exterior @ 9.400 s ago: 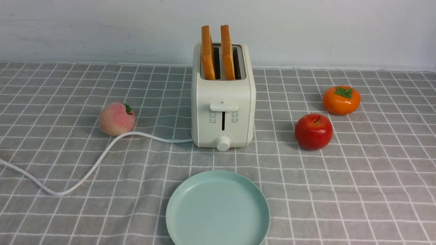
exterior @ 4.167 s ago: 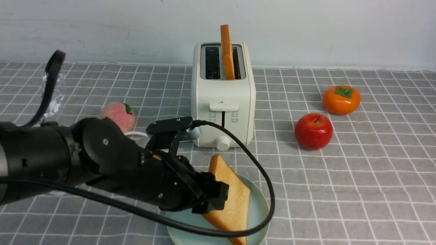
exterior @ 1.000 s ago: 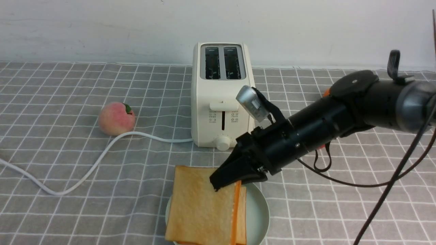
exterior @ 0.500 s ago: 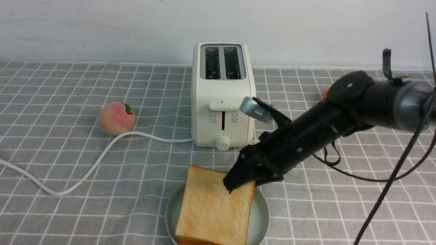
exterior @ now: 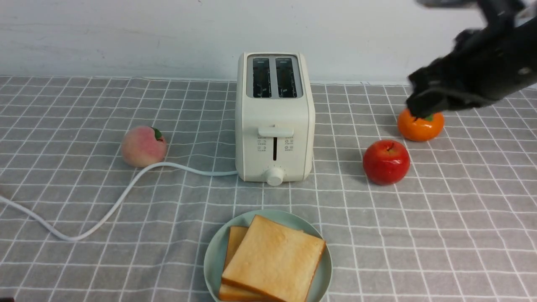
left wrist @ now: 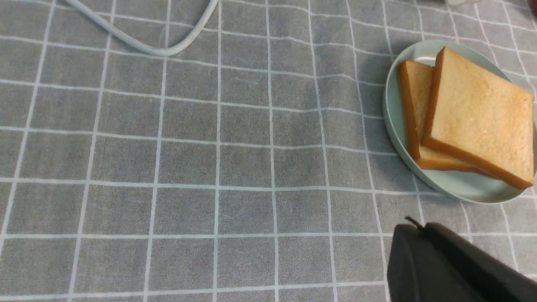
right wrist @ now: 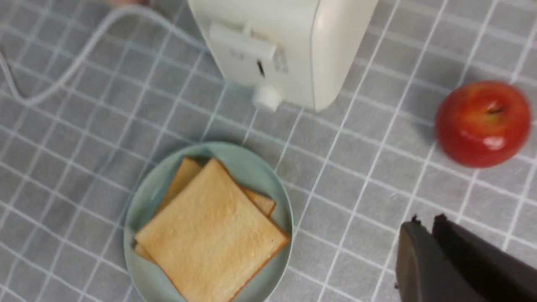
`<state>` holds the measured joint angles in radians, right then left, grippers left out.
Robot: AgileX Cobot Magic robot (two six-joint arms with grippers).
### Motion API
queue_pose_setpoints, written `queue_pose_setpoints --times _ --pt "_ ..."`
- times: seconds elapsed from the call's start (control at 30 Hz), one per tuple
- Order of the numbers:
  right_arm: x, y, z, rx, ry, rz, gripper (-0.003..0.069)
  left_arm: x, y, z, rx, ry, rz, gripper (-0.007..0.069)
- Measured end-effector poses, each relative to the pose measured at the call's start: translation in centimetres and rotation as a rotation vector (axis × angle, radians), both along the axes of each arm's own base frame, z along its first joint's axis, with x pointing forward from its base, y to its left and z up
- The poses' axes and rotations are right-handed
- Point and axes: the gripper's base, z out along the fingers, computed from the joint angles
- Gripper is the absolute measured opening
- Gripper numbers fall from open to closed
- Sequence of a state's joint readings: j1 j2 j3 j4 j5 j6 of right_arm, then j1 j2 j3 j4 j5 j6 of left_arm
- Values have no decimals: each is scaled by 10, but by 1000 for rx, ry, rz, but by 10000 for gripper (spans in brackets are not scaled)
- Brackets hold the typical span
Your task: Take toasted bread from bread machine on grey coffee table place on plate.
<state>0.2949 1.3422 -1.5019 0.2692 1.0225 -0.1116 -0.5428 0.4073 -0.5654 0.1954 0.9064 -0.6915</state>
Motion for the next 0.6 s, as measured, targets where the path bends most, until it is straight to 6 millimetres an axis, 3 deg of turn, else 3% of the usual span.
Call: queue_pose_setpoints --times 0.03,0.13,0.17,0.2,0.27,0.33,0.43,0.53,0.6 --pt "-7 -3 6 4 -22 -5 10 0 0 1 -3 -8 -1 -14" --pt "-72 -28 46 74 -210 -83 -10 3 -3 6 -37 -74 -15 -14" --pt "-85 -33 50 85 -249 -100 -9 4 -3 7 -42 -83 -17 -14" --pt "-124 -50 55 103 -361 -147 -6 6 -5 11 -65 -127 -27 -14" --pt "-155 -64 50 120 -470 -196 -3 7 -6 13 -80 -155 -33 -14" --pt "-181 -76 33 132 -559 -232 -2 8 -8 16 -99 -195 -42 -14" --pt "-214 -90 -8 173 -675 -285 -2 11 -10 15 -119 -238 -55 -14" --pt "-223 -96 -58 176 -720 -316 -1 13 -13 14 -139 -275 -68 -14" --pt "-227 -99 -79 169 -782 -321 -1 13 -14 14 -148 -295 -73 -14"
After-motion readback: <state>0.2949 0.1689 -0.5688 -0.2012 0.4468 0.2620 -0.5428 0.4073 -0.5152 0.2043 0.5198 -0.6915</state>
